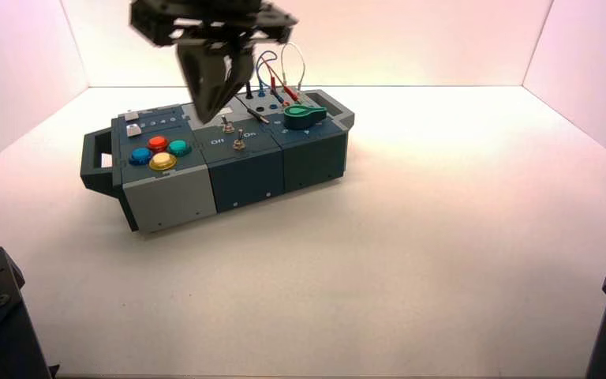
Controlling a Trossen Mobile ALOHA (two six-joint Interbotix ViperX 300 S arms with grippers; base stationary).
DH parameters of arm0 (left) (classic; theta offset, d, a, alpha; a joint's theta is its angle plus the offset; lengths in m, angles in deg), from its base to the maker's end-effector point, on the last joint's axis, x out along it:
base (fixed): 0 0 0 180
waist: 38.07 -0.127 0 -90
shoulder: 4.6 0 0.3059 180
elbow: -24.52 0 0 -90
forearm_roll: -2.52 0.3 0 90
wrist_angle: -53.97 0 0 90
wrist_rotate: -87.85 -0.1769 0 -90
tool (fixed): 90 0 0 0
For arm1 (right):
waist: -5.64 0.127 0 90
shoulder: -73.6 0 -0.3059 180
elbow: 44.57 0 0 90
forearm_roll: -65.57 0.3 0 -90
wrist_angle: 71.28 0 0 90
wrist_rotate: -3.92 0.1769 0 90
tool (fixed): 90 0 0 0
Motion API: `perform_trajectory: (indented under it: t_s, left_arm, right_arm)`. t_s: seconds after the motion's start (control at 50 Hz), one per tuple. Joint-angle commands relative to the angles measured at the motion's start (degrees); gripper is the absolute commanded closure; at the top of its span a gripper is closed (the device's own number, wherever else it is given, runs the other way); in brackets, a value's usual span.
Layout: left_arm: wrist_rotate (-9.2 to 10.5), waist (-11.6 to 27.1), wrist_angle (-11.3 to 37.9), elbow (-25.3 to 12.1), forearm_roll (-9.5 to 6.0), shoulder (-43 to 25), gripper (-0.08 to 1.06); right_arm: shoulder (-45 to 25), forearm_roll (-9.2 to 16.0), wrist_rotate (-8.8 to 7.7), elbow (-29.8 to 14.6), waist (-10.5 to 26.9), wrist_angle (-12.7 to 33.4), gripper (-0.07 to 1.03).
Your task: Push the yellow button with the right gripper.
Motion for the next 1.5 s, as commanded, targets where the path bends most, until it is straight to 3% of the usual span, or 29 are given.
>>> perform_trajectory:
  t_s: [0.02, 0.34, 0.7, 1.0, 1.5]
  left_arm:
    - [-0.09, -0.97, -0.18, -2.02, 0.09, -0.35, 1.01]
    - [-0.18, -2.9, 0.53, -2.11, 0.09, -0.35, 1.01]
    - [-0.18, -3.25, 0.53, -2.02, 0.09, -0.35, 1.01]
    - [-0.09, -3.25, 0.79, -2.02, 0.18, -0.44, 1.01]
    - [-0.18, -3.25, 0.88, -2.02, 0.18, -0.35, 1.01]
  right_arm:
    - [-1.23, 1.41, -0.35, -4.83, 0.44, 0.79, 0.98]
    - [-7.56, 2.37, -0.44, -13.18, 0.44, 4.04, 0.98]
    - [-14.59, 5.54, -0.97, -21.71, 0.44, 8.44, 0.98]
    - [-17.31, 5.89, -0.97, -24.26, 0.44, 9.76, 0.98]
    - [-18.98, 5.71, -0.79, -24.35, -0.35, 9.58, 0.98]
